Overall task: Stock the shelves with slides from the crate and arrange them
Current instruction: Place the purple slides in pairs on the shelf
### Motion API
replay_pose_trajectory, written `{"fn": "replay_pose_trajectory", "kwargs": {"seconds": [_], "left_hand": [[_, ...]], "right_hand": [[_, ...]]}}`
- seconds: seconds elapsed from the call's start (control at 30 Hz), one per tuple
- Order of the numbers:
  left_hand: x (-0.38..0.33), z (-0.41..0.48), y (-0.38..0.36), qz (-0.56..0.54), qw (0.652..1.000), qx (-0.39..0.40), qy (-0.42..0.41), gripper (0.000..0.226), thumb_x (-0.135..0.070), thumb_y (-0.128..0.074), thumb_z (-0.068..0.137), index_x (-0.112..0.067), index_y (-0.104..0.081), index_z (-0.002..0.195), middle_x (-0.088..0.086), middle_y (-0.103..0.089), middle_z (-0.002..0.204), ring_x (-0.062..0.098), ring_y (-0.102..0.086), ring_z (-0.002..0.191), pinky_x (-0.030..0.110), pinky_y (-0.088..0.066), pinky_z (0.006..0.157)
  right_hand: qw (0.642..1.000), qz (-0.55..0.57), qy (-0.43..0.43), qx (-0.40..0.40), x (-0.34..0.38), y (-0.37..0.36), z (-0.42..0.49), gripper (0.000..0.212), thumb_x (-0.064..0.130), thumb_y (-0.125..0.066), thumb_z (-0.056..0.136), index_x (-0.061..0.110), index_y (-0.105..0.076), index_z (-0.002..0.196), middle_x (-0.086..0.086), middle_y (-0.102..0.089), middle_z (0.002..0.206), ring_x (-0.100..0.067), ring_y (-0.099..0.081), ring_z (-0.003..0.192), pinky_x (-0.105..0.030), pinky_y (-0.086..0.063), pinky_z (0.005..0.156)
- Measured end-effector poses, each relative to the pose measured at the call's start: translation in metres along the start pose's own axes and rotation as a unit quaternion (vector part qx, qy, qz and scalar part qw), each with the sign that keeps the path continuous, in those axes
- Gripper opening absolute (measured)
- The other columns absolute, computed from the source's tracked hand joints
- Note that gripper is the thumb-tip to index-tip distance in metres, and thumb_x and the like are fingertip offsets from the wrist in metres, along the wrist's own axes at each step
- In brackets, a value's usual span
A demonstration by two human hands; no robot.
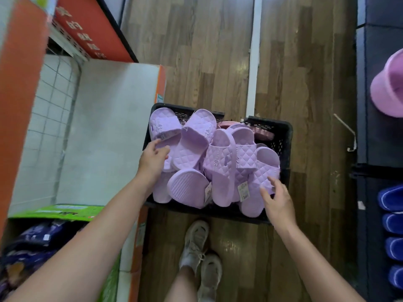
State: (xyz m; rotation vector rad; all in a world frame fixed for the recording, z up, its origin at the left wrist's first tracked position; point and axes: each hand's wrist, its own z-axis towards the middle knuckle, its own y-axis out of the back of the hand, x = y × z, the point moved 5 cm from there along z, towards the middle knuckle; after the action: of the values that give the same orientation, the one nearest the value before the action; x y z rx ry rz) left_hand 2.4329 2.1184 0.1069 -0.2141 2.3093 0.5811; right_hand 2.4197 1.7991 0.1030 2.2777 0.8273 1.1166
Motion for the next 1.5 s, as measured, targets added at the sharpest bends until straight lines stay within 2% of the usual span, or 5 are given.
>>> {"fn": "replay_pose_trajectory", "kwargs": {"seconds": [0.3,0.53,0.87,1.37,1.5], "left_hand": [[0.049,-0.043,-0.016,0.040,0.992,0.113,0.030,0.039,-0.025,-0.068,0.082,-0.015,-0.055,0.117,0.002,-0.059,0.114,0.014,-0.054,0.103,0.020,-0.040,0.079],[0.068,-0.043,-0.015,0.098,0.992,0.076,0.001,0.021,-0.016,-0.068,0.083,-0.017,-0.057,0.102,0.002,-0.061,0.093,0.017,-0.056,0.087,0.015,-0.041,0.064],[0.076,-0.041,0.002,0.100,0.992,0.079,-0.005,0.011,-0.011,-0.060,0.088,-0.020,-0.061,0.093,0.008,-0.064,0.092,0.030,-0.061,0.091,0.052,-0.052,0.082],[-0.057,-0.080,0.016,0.009,0.980,0.073,-0.184,0.012,-0.007,-0.062,0.086,-0.019,-0.060,0.087,-0.003,-0.062,0.080,-0.009,-0.055,0.064,0.008,-0.043,0.063],[-0.094,-0.098,0.013,0.001,0.975,0.102,-0.200,0.012,-0.022,-0.064,0.081,-0.010,-0.062,0.086,0.006,-0.059,0.082,0.009,-0.052,0.073,0.025,-0.043,0.070]], "right_hand": [[0.992,0.020,0.001,0.126,0.039,-0.047,0.002,0.050,0.040,-0.065,0.084,0.019,-0.047,0.126,0.003,-0.054,0.117,-0.016,-0.053,0.110,-0.034,-0.044,0.091],[0.993,-0.054,-0.071,0.079,0.056,-0.075,0.025,0.071,0.068,-0.057,0.074,0.016,-0.036,0.118,-0.010,-0.058,0.117,-0.032,-0.055,0.109,-0.041,-0.042,0.086],[0.996,0.080,-0.048,-0.006,0.043,-0.050,0.013,0.037,0.042,-0.061,0.084,0.008,-0.048,0.092,-0.001,-0.056,0.080,-0.025,-0.055,0.080,-0.034,-0.038,0.068],[0.958,0.282,-0.013,-0.047,0.035,0.053,-0.046,0.021,0.037,-0.070,0.080,0.022,-0.057,0.088,-0.006,-0.065,0.090,-0.028,-0.064,0.090,-0.049,-0.053,0.078],[0.953,0.300,0.008,-0.051,0.043,0.087,-0.071,0.024,0.042,-0.066,0.075,0.027,-0.056,0.091,-0.001,-0.066,0.094,-0.023,-0.065,0.092,-0.047,-0.055,0.078]]}}
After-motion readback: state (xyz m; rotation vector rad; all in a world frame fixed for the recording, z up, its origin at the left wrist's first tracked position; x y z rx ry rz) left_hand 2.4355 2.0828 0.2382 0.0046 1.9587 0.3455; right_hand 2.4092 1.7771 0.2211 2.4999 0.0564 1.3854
